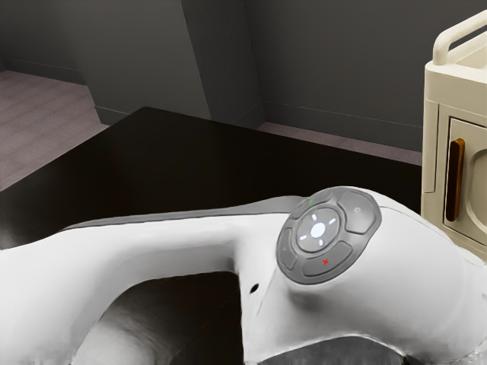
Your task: Pull the drawer handle with one arm to open the drawer
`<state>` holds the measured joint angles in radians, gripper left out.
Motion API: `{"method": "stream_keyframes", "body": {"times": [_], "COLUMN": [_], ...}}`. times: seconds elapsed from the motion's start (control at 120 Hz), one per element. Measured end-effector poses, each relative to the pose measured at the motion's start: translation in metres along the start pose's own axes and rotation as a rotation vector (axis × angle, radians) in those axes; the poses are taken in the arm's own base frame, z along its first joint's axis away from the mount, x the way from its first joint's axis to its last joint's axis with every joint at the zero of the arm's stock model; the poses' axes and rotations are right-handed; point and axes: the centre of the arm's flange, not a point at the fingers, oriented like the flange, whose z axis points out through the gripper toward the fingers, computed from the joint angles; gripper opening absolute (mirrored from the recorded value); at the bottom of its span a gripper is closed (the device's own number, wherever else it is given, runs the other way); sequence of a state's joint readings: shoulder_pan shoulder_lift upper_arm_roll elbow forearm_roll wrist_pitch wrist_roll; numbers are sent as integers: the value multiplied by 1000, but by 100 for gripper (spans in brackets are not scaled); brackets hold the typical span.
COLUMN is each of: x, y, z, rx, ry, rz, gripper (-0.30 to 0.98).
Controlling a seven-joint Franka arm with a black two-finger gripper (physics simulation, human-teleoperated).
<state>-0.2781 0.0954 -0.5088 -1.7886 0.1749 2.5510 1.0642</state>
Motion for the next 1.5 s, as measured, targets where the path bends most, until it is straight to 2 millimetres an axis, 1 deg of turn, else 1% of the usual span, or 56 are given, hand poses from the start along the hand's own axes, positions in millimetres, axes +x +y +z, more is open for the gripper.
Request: {"method": "stream_keyframes", "body": {"times": [0.05,0.092,0.308,0.358,0.45,0.5,0.742,0.95,1.167,1.5], "x": [-13,-20,-19,-24,-41,-45,-47,-48,-48,-47], "y": [-6,-8,-6,-8,-13,-14,-11,-10,-8,-6], "z": [3,4,6,7,10,11,25,29,33,30], "rx": [3,4,0,1,2,2,-20,-25,-32,-31], "ry": [-14,-21,-22,-29,-48,-52,-48,-48,-46,-47], "rz": [-15,-21,-11,-16,-35,-38,-37,-34,-32,-30], "gripper": [20,20,20,20,20,20,20,19,12,0]}}
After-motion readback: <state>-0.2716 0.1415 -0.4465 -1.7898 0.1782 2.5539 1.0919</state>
